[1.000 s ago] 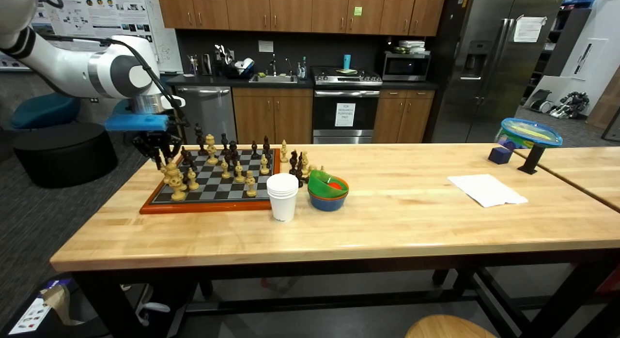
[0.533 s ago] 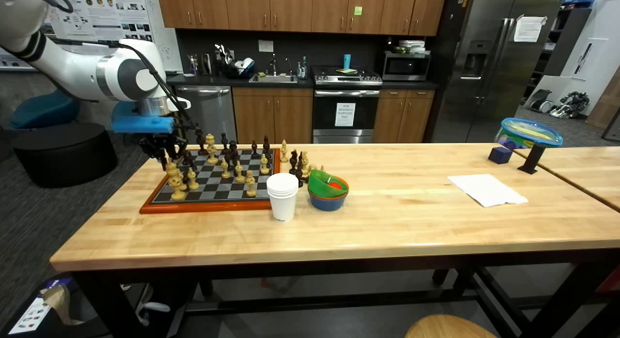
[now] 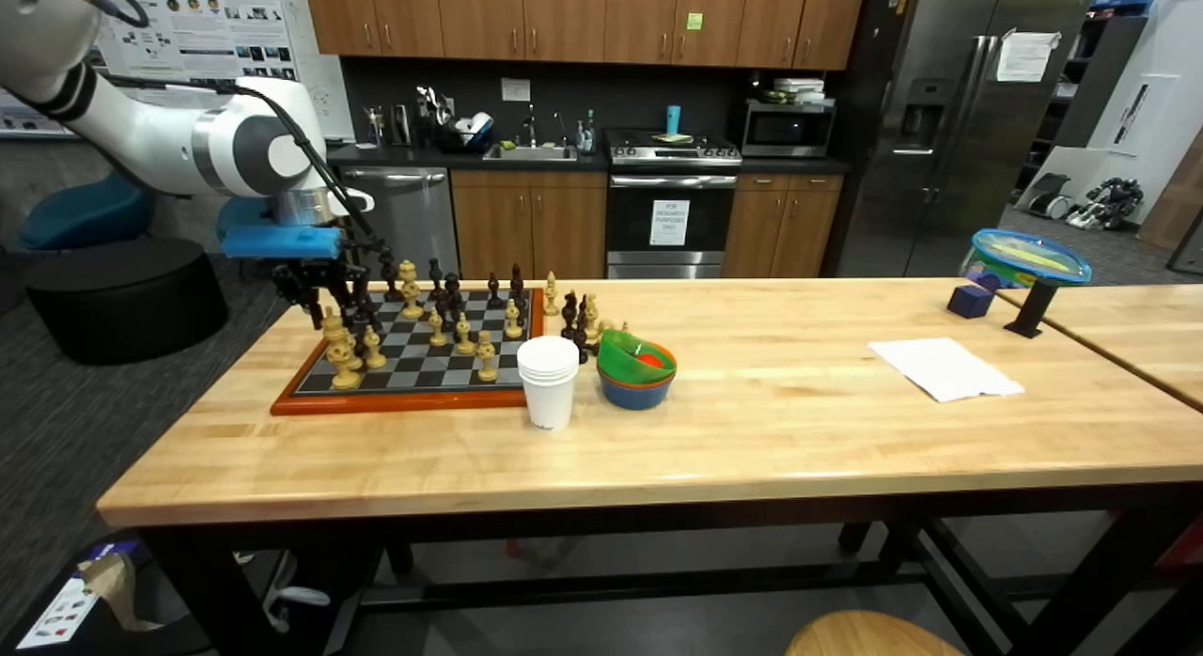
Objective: Shift the chess piece to the next box on the left
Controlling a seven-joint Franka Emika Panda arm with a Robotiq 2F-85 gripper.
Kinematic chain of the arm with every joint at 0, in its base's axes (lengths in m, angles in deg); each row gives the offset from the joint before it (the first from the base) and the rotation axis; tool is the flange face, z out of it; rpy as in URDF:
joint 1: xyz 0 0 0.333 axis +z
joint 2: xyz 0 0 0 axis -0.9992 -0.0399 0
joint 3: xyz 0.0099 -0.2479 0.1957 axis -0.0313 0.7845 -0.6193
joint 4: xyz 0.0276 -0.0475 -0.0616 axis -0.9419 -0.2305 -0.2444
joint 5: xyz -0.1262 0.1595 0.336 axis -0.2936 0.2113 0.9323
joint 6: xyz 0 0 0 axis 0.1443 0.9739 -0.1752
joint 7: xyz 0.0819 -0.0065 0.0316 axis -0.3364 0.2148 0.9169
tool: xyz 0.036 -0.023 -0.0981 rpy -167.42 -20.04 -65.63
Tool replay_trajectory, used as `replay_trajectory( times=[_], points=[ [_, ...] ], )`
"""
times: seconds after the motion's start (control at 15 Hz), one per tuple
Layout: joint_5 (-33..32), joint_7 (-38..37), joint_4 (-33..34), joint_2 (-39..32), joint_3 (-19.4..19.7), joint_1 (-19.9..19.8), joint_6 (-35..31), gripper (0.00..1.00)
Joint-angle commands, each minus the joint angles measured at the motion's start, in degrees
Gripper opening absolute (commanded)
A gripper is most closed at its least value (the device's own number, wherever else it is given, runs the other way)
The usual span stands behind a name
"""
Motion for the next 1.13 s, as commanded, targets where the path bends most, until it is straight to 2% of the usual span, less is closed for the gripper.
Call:
replay_trajectory(
  times=[0.0, 0.2, 0.27, 0.6, 0.8, 0.87, 0.93, 1.07],
  points=[
    [1.05, -0.34, -2.91, 5.5, -0.29, 0.25, -0.31, 0.79],
    [1.2, -0.5, -8.05, 15.07, -0.94, 1.04, 1.91, 0.98],
    [0.91, -0.68, -9.07, 17.6, -1.09, 1.3, 3.3, 1.0],
    [1.67, 2.48, -14.57, 34.23, -1.27, 3.66, 17.06, 1.0],
    [2.59, 5.52, -17.02, 43.74, 0.25, 5.03, 25.57, 1.0],
    [2.98, 5.76, -17.58, 45.9, 0.74, 5.19, 27.09, 1.0],
    [1.78, 3.61, -14.57, 40.19, -0.54, 4.53, 25.27, 1.0],
    [2.24, 4.51, -16.18, 44.62, 0.08, 4.68, 27.05, 1.0]
  ],
)
